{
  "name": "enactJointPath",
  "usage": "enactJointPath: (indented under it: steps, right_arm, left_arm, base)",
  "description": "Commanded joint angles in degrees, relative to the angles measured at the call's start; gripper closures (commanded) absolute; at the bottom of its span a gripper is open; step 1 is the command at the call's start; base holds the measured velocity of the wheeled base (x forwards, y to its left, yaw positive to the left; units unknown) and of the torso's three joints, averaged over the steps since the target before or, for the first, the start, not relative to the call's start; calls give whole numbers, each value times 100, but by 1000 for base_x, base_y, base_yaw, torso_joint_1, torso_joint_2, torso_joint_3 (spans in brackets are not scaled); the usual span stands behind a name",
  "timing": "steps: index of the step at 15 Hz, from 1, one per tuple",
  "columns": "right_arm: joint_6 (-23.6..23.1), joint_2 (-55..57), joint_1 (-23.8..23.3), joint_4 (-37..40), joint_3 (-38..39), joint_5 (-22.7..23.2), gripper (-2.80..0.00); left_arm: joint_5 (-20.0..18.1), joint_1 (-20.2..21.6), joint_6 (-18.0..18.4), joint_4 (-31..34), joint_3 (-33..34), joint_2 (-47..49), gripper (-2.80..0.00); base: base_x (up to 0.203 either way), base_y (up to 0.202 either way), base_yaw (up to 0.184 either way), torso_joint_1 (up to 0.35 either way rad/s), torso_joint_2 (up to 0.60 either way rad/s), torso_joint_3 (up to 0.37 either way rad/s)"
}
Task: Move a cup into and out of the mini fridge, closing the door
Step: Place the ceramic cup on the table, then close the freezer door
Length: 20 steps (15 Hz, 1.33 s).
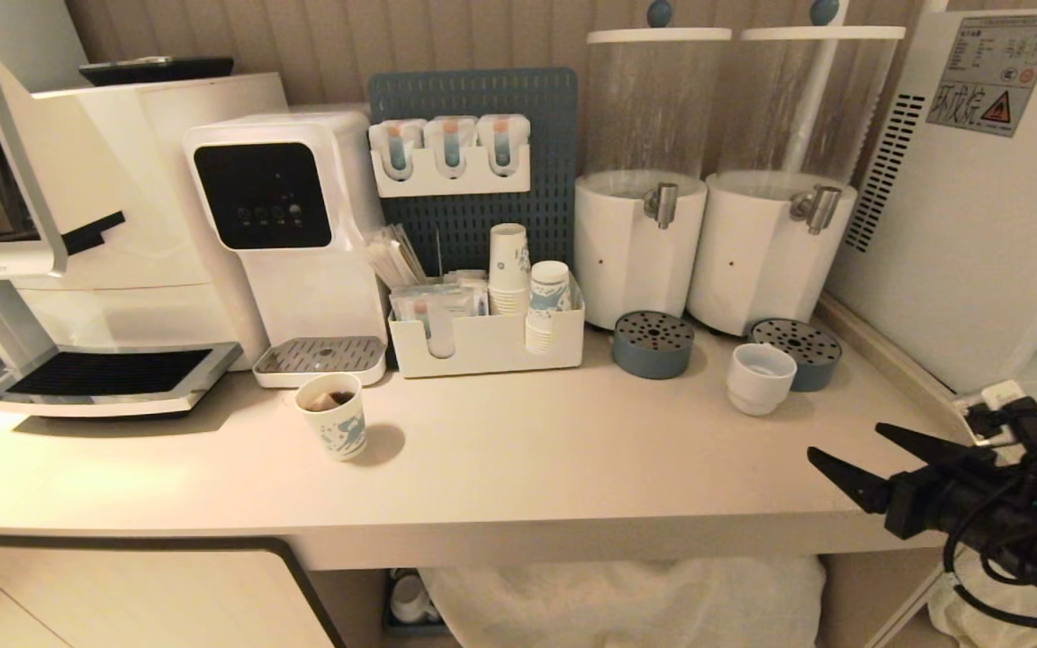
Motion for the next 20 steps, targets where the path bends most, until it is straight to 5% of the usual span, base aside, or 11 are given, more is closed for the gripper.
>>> enactJointPath:
  steps: [1, 4, 5, 8, 10, 12, 17, 20]
  right_arm:
    - [25, -872, 0, 33, 255, 87, -280]
    - [206, -2216, -30, 992, 360, 375, -280]
    - [244, -2821, -58, 1515, 321, 503, 0]
    - [362, -5059, -108, 4114, -250, 793, 0]
    - [400, -6518, -117, 7030, -1149, 1081, 0]
    - [395, -7489, -111, 8944, -1860, 1289, 0]
    - [381, -9267, 94, 11295, -2671, 1393, 0]
    - [351, -10202, 103, 11442, -2647, 591, 0]
  left_arm:
    - [0, 0, -2, -1, 0, -2, 0]
    - [0, 0, -2, -1, 2, -2, 0]
    - [0, 0, -2, -1, 0, -2, 0]
    - [8, 0, -2, -1, 0, -2, 0]
    - [5, 0, -2, -1, 0, -2, 0]
    - [0, 0, -2, -1, 7, -2, 0]
    - [0, 0, -2, -1, 9, -2, 0]
    - [0, 0, -2, -1, 9, -2, 0]
  base:
    - [0, 0, 0, 0, 0, 0]
    - [0, 0, 0, 0, 0, 0]
    - [0, 0, 0, 0, 0, 0]
    - [0, 0, 0, 0, 0, 0]
    - [0, 0, 0, 0, 0, 0]
    - [0, 0, 0, 0, 0, 0]
    - [0, 0, 0, 0, 0, 0]
    - [0, 0, 0, 0, 0, 0]
